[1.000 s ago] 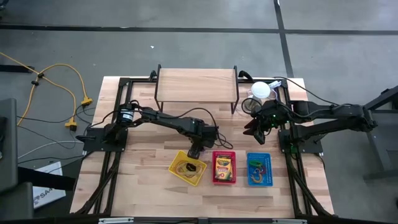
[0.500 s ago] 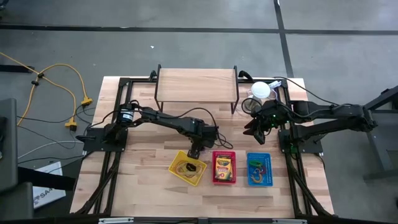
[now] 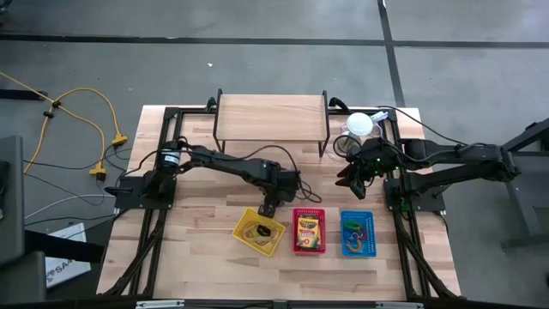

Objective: Pick & Place Office Desk Supplies
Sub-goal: Put the violet spring keychain into the blue bin

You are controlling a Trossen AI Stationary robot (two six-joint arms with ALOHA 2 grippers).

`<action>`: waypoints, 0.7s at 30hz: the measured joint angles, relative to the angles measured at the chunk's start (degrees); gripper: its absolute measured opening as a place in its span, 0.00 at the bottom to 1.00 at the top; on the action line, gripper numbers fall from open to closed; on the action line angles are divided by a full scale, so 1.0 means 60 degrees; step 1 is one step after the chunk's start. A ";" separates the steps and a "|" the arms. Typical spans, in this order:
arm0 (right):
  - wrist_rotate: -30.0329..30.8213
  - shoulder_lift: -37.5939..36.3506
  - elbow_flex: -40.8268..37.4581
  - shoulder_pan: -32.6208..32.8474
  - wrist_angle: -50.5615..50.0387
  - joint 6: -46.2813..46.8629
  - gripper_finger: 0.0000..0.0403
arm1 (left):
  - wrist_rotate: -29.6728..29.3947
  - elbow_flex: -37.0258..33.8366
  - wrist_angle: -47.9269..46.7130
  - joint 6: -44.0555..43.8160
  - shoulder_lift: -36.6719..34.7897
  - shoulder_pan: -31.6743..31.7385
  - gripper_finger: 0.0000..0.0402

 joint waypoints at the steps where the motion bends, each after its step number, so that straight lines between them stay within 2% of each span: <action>1: 0.0000 0.0003 0.0000 -0.0004 0.0001 0.0000 0.37 | 0.0000 0.0000 0.0018 0.0003 -0.0139 0.0046 0.09; 12: 0.0000 0.0001 -0.0004 -0.0004 0.0067 0.0000 0.37 | -0.0007 0.0008 0.0499 0.0005 -0.1658 0.0715 0.09; 21: 0.0000 0.0001 -0.0004 0.0000 0.0071 0.0000 0.37 | -0.0017 0.0008 0.1242 0.0036 -0.1870 0.0607 0.09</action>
